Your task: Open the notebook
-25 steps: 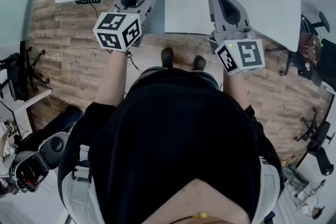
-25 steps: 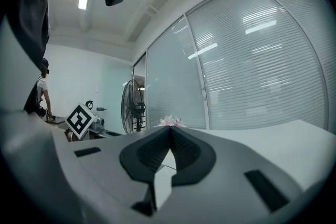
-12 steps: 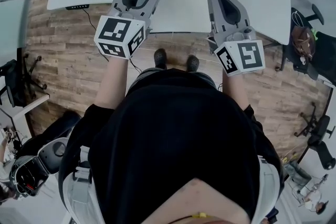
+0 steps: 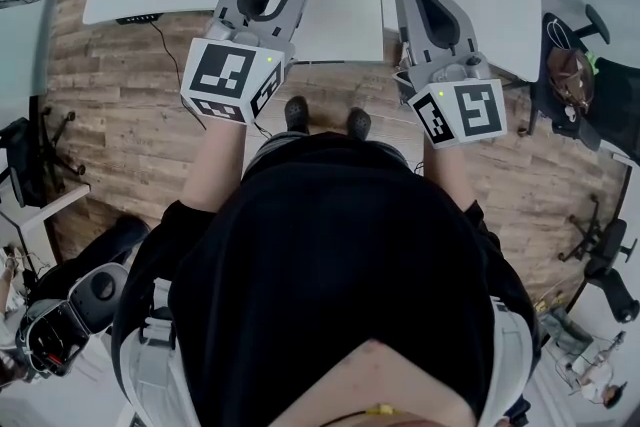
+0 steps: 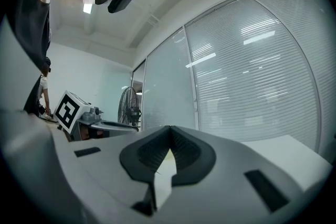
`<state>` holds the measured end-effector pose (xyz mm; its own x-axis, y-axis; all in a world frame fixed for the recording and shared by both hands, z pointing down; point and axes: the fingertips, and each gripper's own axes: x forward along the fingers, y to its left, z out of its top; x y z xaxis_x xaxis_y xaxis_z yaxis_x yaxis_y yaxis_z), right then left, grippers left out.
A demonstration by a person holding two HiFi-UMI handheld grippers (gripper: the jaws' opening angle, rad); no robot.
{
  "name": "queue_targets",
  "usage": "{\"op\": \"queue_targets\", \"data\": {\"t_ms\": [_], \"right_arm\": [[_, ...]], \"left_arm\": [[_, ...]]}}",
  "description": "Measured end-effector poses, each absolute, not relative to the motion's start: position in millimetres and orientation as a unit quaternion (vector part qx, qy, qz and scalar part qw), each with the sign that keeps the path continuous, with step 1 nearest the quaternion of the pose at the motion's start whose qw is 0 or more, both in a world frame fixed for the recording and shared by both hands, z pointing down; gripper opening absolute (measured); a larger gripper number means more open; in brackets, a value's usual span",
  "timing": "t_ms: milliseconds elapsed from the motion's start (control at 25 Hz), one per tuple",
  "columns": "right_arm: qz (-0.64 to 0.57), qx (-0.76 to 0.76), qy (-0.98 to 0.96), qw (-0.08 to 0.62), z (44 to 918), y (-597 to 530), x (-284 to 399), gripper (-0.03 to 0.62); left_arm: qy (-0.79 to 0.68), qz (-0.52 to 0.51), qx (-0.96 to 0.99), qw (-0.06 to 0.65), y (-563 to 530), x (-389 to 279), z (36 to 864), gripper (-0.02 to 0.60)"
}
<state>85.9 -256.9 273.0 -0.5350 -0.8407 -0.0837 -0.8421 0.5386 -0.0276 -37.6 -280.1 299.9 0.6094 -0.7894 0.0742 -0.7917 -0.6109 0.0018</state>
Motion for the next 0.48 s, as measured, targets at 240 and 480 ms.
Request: {"op": "queue_targets", "data": {"t_ms": [240, 480], "right_arm": [[0.011, -0.476, 0.878, 0.045, 268, -257, 91, 0.003], [0.013, -0.471, 0.881, 0.045, 265, -261, 92, 0.004]], "left_arm": [[-0.441, 0.01, 0.897, 0.014, -275, -30, 289, 0.048], [-0.449, 0.002, 0.894, 0.007, -277, -27, 281, 0.017]]}}
